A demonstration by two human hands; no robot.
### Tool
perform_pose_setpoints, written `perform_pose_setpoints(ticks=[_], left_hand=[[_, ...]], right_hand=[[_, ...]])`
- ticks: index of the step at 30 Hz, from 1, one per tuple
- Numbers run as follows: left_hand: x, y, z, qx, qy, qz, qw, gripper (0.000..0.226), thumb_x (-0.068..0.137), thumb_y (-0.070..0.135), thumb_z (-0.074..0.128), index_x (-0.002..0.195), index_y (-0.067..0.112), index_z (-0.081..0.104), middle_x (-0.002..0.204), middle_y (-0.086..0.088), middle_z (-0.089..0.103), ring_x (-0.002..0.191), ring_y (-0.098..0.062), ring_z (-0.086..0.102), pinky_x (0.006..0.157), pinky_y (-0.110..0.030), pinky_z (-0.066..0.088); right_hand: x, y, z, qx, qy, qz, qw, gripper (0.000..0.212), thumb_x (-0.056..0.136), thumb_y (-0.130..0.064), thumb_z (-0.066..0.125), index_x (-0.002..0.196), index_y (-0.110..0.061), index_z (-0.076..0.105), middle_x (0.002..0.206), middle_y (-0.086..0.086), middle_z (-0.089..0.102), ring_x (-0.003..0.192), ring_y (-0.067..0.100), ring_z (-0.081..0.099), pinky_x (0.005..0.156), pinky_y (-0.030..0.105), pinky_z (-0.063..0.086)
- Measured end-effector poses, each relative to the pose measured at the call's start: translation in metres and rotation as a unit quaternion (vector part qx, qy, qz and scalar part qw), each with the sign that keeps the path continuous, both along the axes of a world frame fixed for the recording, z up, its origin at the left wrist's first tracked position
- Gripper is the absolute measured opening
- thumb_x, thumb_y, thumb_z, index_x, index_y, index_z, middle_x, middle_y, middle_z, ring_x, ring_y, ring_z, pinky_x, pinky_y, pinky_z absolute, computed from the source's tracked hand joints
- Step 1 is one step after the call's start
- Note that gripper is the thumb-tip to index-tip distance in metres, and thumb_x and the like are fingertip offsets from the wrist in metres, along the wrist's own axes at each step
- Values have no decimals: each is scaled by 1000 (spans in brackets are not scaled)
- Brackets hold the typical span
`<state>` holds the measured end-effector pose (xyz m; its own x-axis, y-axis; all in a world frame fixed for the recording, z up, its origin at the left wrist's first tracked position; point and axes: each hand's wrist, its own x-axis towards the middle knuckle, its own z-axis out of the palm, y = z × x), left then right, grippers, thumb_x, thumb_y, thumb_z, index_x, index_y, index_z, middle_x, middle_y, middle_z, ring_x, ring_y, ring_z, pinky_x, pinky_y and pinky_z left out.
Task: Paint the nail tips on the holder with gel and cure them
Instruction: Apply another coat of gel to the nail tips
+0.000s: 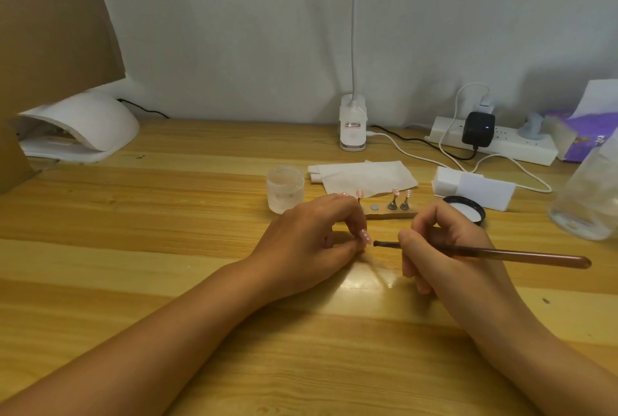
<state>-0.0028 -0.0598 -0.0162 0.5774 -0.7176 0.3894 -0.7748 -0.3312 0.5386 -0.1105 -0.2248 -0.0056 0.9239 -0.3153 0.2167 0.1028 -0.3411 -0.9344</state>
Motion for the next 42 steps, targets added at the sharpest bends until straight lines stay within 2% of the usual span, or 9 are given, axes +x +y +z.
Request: perform_pose_setpoints(ticks=[5, 19, 29, 32, 34, 36, 38, 41, 42], left_hand=[[1, 1, -1, -2, 17, -1, 1000, 18, 87, 22, 69, 89, 36, 59, 93, 25, 62, 65, -9, 54, 57, -25, 42], [3, 0, -3, -17, 32, 1, 999, 13, 87, 23, 70, 90, 32, 62, 89, 29, 62, 61, -10, 54, 55, -24, 40], [1, 0, -1, -15, 48, -3, 999, 14, 86, 21, 70, 90, 31, 62, 94, 21, 66, 57, -8, 52, 57, -32, 46], [1, 1, -1, -16, 44, -4, 999, 13, 86, 21, 70, 90, 31, 63, 95, 21, 66, 60, -7, 53, 58, -30, 46], [2, 1, -2, -22, 28, 0, 999, 15, 87, 20, 70, 89, 31, 62, 95, 19, 64, 65, -8, 56, 58, -27, 46], [2, 0, -2, -37, 13, 9, 999, 17, 87, 18, 70, 90, 32, 60, 96, 17, 63, 68, -9, 61, 58, -22, 43], [1, 0, -2, -56, 0, 9, 998, 16, 89, 18, 69, 92, 30, 59, 98, 17, 64, 68, -8, 64, 57, -20, 44], [-3, 0, -1, -72, -31, 0, 997, 11, 92, 24, 68, 98, 27, 60, 97, 16, 67, 61, -4, 64, 53, -23, 50], [-4, 0, 0, -75, -42, -4, 996, 11, 92, 26, 68, 100, 26, 61, 96, 16, 68, 59, -3, 63, 52, -25, 51]], right_hand=[[-1, -2, 1, 47, -18, 11, 999, 11, 88, -21, 64, 88, -15, 55, 69, 5, 69, 49, 4, 56, 46, 16, 44], [3, -1, -3, -53, 18, 42, 998, 14, 85, -26, 68, 87, -21, 55, 77, -6, 73, 71, 6, 69, 54, 14, 48], [1, -3, -3, -13, 9, 55, 998, 10, 85, -11, 65, 84, -12, 56, 68, 4, 70, 57, 7, 64, 50, 13, 45], [1, -1, -2, 6, -30, 7, 1000, 10, 89, -26, 62, 90, -18, 56, 74, 1, 71, 52, 3, 60, 49, 15, 46], [1, 0, -1, 18, -55, -21, 998, 20, 91, -46, 50, 96, -27, 55, 77, 0, 72, 48, 7, 57, 46, 17, 46], [0, 0, 0, 5, -65, -23, 998, 25, 92, -54, 42, 98, -34, 56, 75, 1, 72, 47, 11, 57, 46, 20, 47], [0, 0, -2, -40, -67, -11, 997, 22, 94, -49, 43, 94, -34, 58, 75, -2, 71, 50, 10, 59, 50, 21, 49], [0, 0, -7, -134, -72, -14, 988, 4, 92, -32, 60, 95, -30, 59, 84, -12, 67, 67, 7, 64, 57, 21, 51], [1, 0, -8, -155, -65, -19, 986, 12, 89, -25, 65, 98, -29, 57, 87, -17, 65, 70, 7, 64, 57, 22, 52]])
